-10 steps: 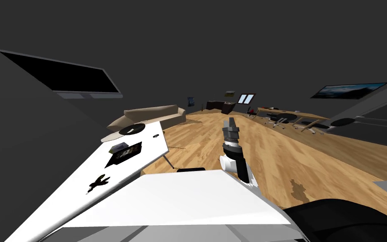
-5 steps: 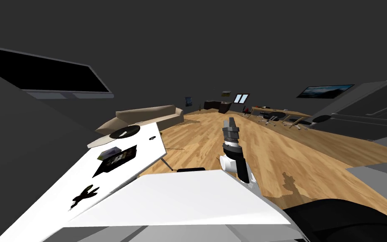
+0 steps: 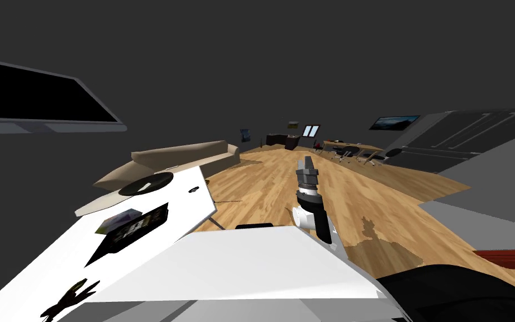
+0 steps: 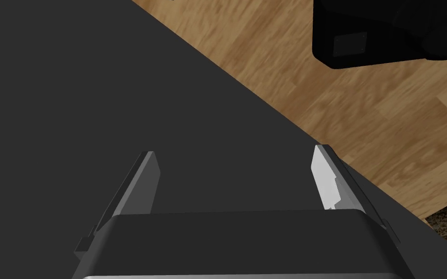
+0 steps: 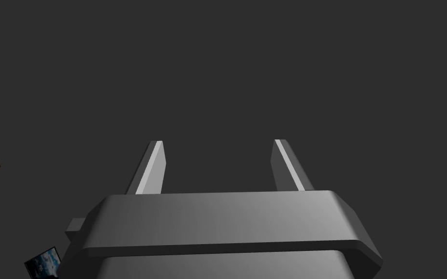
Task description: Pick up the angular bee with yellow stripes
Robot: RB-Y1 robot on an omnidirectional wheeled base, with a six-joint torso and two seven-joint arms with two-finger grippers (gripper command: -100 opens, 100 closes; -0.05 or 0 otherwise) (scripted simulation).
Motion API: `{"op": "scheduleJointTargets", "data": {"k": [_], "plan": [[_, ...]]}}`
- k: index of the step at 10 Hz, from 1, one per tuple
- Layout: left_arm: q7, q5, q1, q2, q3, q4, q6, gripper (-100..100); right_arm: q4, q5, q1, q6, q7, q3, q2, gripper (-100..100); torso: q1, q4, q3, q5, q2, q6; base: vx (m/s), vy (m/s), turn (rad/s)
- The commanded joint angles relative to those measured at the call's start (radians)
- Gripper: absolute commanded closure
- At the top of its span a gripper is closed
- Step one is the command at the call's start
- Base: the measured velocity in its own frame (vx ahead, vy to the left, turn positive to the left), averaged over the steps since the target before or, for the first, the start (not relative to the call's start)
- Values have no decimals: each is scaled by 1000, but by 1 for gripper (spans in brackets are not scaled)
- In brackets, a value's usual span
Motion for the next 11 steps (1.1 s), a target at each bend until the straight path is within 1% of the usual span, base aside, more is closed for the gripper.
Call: {"op": "scheduleJointTargets", "data": {"k": [1, 2, 3, 4, 5, 6, 7, 8, 10, 11], "plan": [[-12, 50, 3, 7, -2, 26, 20, -100, 0, 0, 0, 0, 0, 0, 0, 0, 0, 0, 0, 0, 0, 0, 33, 17, -116], [-23, 80, 24, 31, -3, 52, 44, -100, 0, 0, 0, 0, 0, 0, 0, 0, 0, 0, 0, 0, 0, -1, 44, 13, -208], [-23, 109, 24, 31, -3, 52, 44, -100, 0, 0, 0, 0, 0, 0, 0, 0, 0, 0, 0, 0, 0, 0, 37, 22, -106], [-33, 139, 42, 53, -3, 76, 66, -100, 0, 0, 0, 0, 0, 0, 0, 0, 0, 0, 0, 0, 0, -1, 42, 25, -165], [-33, 163, 42, 53, -3, 76, 66, -100, 0, 0, 0, 0, 0, 0, 0, 0, 1, 0, 0, 0, 0, 0, 37, 27, -98], [-42, 195, 56, 74, -4, 97, 86, -100, 0, 0, 0, 0, 0, 0, 0, 0, 0, 0, 0, 0, 0, -1, 48, 36, -145], [-42, 207, 56, 74, -4, 97, 86, -100, 0, 0, 0, 0, 0, 0, 0, 0, 1, 0, 0, 0, 0, 0, 38, 34, -77], [-50, 246, 67, 93, -4, 114, 104, -100, 0, 0, 0, 0, 0, 0, 0, 0, 1, 0, 0, 1, 0, -1, 48, 36, -161], [-63, 304, 76, 122, -3, 139, 131, -100, 0, 0, 0, 0, 0, 0, 0, 0, 3, 0, -1, 1, -3, 0, 85, 84, -253], [-68, 323, 76, 132, -3, 146, 140, -100, 0, 0, 0, 0, 0, 0, 0, 0, 5, -1, -2, 2, -4, 0, 109, 91, -178]]}}
